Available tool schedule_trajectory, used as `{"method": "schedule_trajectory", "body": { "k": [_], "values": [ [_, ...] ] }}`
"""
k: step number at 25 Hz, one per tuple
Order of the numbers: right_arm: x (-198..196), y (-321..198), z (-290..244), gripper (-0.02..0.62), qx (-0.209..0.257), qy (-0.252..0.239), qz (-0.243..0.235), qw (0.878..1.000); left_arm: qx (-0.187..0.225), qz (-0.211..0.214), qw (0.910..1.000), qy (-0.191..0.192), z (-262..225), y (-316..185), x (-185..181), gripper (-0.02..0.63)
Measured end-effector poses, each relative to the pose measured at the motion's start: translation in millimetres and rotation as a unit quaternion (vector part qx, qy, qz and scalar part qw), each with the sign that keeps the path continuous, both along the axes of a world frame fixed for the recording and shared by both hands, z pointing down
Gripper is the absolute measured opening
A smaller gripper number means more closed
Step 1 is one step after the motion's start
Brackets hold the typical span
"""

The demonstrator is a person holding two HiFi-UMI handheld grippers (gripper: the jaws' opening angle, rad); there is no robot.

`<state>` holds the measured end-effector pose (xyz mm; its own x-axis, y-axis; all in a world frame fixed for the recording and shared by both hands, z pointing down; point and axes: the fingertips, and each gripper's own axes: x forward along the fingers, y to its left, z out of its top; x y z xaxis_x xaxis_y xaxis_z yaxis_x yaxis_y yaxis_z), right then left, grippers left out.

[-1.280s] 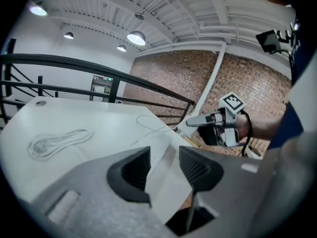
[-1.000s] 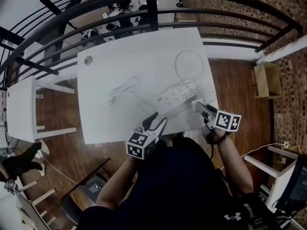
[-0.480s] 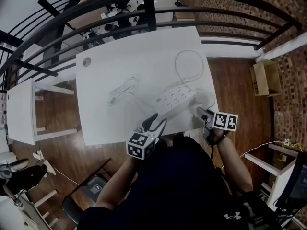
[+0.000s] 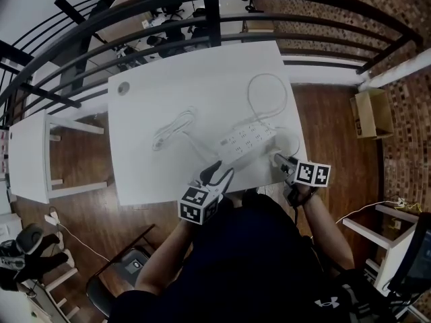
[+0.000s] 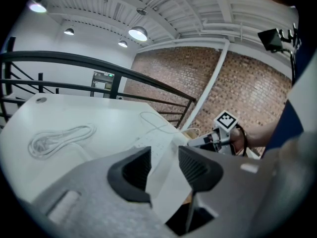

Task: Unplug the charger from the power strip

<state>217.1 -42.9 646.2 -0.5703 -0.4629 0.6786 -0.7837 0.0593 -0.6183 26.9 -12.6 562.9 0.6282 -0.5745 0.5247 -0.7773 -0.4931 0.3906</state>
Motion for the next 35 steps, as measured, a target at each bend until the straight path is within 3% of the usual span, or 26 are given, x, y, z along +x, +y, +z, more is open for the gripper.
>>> {"method": "schedule_trajectory", "body": {
  "k": [4,11,27,32,35],
  "values": [
    [2.6,-1.3,0.9,0.214,0.003,0.029,0.0,1.0,0.001,0.0,1.0,-0.001,0.7,0.7,-4.1,0.176],
    [23.9,-3.6,2.7,0.217,0.007,0.082,0.023,0.996,0.0,-0.002,1.0,-0.002,1.3,0.5,-4.0,0.176],
    [73.4,-4.7,-11.4,0.193,0.027,0.103,0.11,0.988,0.015,-0.001,0.9999,0.004,-9.2,0.7,2.0,0.176],
    [57.5,-18.1,-55.8,0.136,0.083,0.056,0.107,0.989,-0.001,-0.04,0.997,0.067,-39.1,-7.0,7.0,0.155],
    [35.5,-26.5,-97.1,0.101,0.126,0.037,0.09,0.987,0.024,-0.058,0.9943,0.086,-64.0,-15.1,8.1,0.128]
  ]
}}
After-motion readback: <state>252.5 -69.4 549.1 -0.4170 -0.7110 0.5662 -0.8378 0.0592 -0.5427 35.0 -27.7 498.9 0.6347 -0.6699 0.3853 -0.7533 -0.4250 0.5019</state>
